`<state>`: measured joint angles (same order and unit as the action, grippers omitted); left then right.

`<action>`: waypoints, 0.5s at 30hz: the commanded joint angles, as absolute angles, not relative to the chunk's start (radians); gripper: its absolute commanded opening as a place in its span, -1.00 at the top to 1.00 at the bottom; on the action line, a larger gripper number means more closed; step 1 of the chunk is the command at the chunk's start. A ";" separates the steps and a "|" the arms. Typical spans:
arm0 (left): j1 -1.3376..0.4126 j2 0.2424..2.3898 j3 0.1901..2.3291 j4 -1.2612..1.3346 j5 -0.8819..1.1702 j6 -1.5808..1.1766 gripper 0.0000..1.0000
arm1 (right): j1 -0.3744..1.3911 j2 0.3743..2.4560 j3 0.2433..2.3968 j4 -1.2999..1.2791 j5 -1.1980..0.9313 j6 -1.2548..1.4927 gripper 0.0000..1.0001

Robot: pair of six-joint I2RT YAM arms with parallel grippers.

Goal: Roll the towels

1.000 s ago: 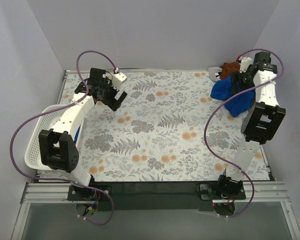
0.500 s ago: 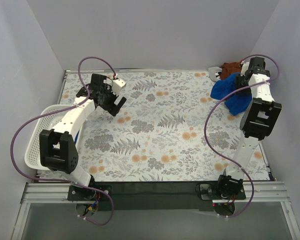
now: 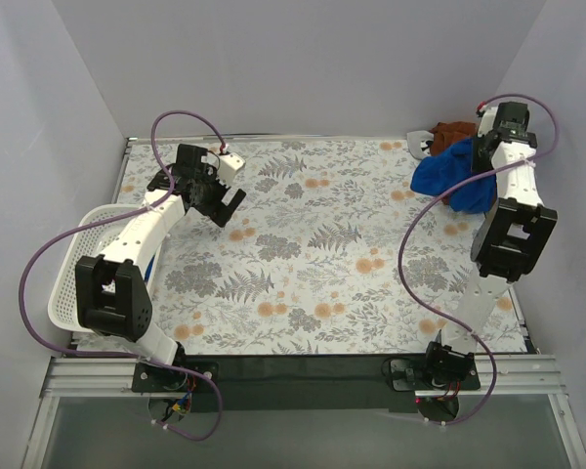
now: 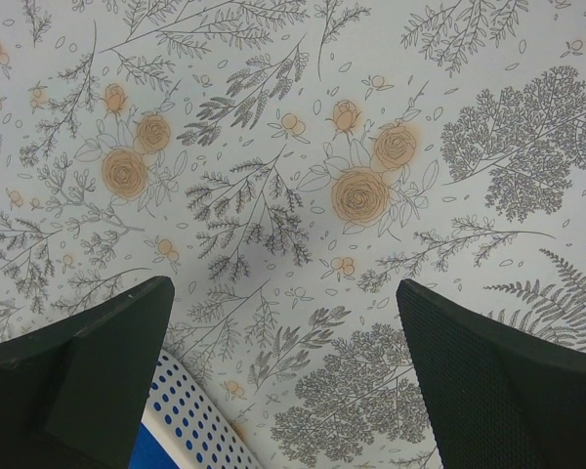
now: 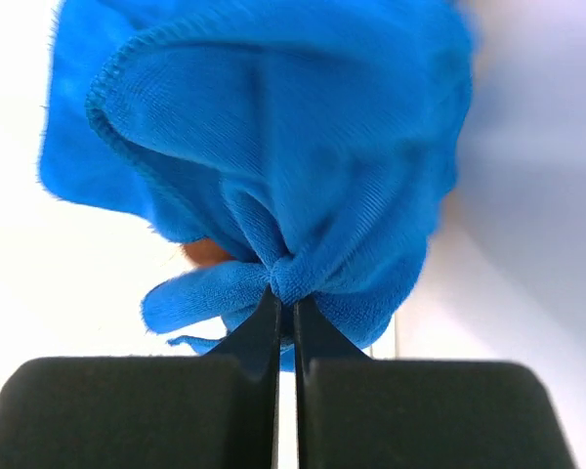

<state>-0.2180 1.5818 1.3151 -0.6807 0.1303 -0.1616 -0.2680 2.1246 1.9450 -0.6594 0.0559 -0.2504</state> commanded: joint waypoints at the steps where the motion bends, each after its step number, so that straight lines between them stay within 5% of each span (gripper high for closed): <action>1: -0.219 1.532 1.321 -0.696 0.133 -0.175 -0.88 | -0.268 1.869 1.956 -0.607 0.006 -0.259 0.97; 15: -0.178 1.591 1.468 -0.743 0.330 -0.253 -0.96 | -0.215 1.560 1.987 -0.621 -0.658 -0.259 0.97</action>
<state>-0.1970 1.6154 1.4220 -0.7372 0.2337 -0.2295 -0.2562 1.6070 2.0087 -0.6315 -0.4088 -0.2813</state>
